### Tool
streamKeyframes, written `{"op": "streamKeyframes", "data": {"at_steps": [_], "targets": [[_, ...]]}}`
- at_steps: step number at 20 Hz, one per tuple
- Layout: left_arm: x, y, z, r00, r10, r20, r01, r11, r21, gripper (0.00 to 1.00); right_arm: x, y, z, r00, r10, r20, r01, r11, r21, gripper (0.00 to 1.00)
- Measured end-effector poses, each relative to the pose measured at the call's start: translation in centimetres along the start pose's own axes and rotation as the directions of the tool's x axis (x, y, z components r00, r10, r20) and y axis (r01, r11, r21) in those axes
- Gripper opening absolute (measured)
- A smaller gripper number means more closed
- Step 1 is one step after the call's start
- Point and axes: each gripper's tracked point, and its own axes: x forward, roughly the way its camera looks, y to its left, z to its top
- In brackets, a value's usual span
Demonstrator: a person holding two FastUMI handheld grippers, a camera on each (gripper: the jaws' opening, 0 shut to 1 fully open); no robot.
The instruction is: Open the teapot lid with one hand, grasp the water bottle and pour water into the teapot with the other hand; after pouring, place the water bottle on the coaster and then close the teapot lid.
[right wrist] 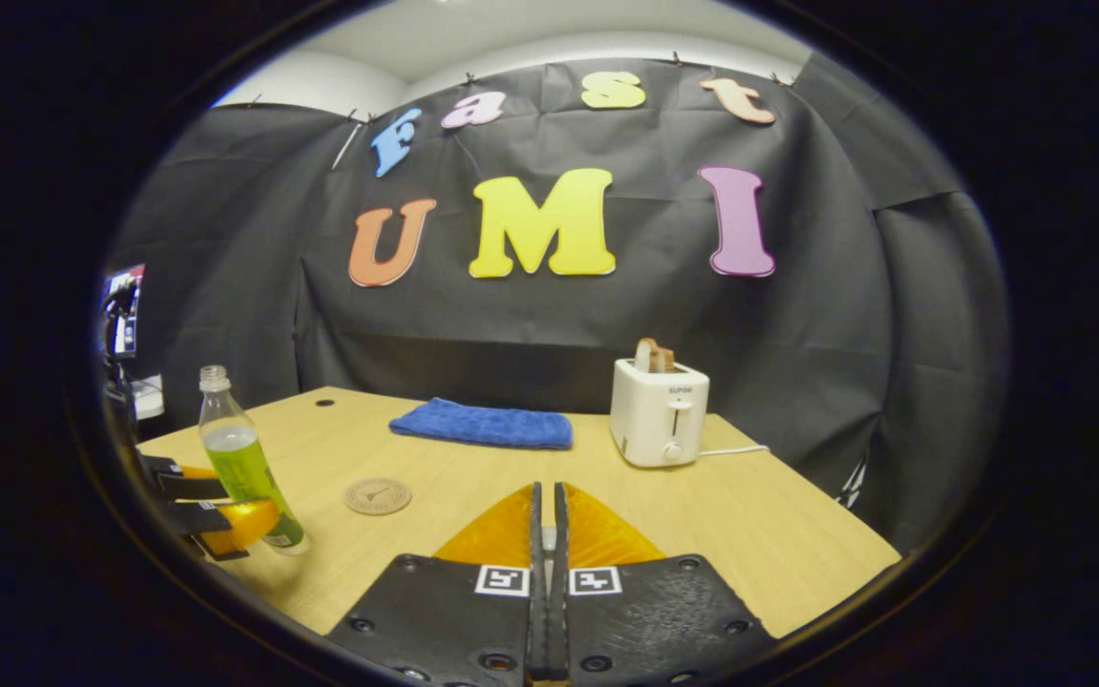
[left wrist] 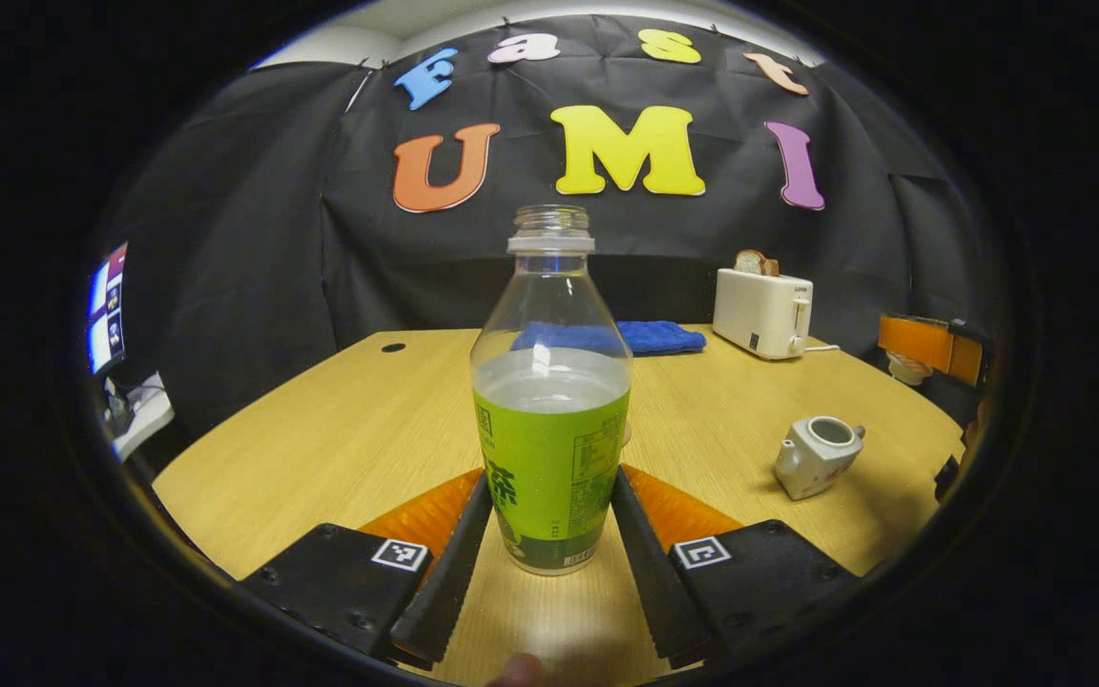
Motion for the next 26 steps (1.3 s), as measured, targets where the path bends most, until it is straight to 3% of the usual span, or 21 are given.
{"op": "streamKeyframes", "data": {"at_steps": [4, 7, 10, 14, 15, 17, 19, 20, 22, 25, 26], "targets": [[-0.5, 1.0, 1.6, 0.998, 0.06, 0.014, -0.061, 0.978, 0.198, 0.76, -0.2, -1.4, -0.1, 1.0, 0.005, -0.002, -0.005, 1.0, 0.003, 0.0], [-0.5, 1.7, 2.9, 0.993, 0.11, 0.04, -0.116, 0.908, 0.401, 0.76, -0.3, -2.4, 0.0, 1.0, 0.01, -0.002, -0.01, 1.0, -0.007, 0.01], [-0.3, 2.6, 3.7, 0.985, 0.165, 0.051, -0.16, 0.761, 0.629, 0.76, -0.5, -3.2, 0.1, 1.0, 0.023, -0.002, -0.023, 1.0, -0.012, 0.0], [-0.7, 2.8, 3.7, 0.978, 0.203, 0.05, -0.162, 0.583, 0.796, 0.75, -0.5, -4.3, -0.2, 0.999, 0.039, -0.01, -0.04, 0.999, -0.012, 0.0], [-0.3, 1.9, 3.9, 0.979, 0.202, 0.042, -0.143, 0.516, 0.845, 0.75, -0.6, -4.8, -0.4, 0.999, 0.044, -0.012, -0.044, 0.999, -0.014, 0.0], [0.2, 1.1, 3.9, 0.978, 0.205, 0.033, -0.12, 0.429, 0.896, 0.75, -0.6, -5.5, -0.5, 0.999, 0.048, -0.017, -0.048, 0.999, -0.023, 0.01], [0.7, -0.2, 4.5, 0.981, 0.193, 0.037, -0.096, 0.306, 0.947, 0.75, -0.8, -6.4, -0.7, 0.999, 0.049, -0.018, -0.049, 0.998, -0.029, 0.0], [0.7, -0.9, 4.5, 0.982, 0.184, 0.036, -0.085, 0.264, 0.961, 0.75, -0.8, -6.8, -0.8, 0.999, 0.049, -0.02, -0.05, 0.998, -0.027, 0.0], [0.2, -2.7, 3.7, 0.985, 0.171, 0.013, -0.039, 0.149, 0.988, 0.75, -1.0, -7.9, -1.1, 0.999, 0.045, -0.017, -0.045, 0.999, -0.019, 0.01], [-0.3, -4.6, 2.9, 0.985, 0.172, -0.004, 0.002, 0.013, 1.0, 0.75, -1.2, -8.8, -1.5, 0.999, 0.044, -0.017, -0.044, 0.999, -0.011, 0.01], [-0.4, -4.9, 2.9, 0.985, 0.174, -0.007, 0.009, -0.014, 1.0, 0.75, -1.2, -9.0, -1.6, 0.999, 0.044, -0.018, -0.044, 0.999, -0.009, 0.01]]}}
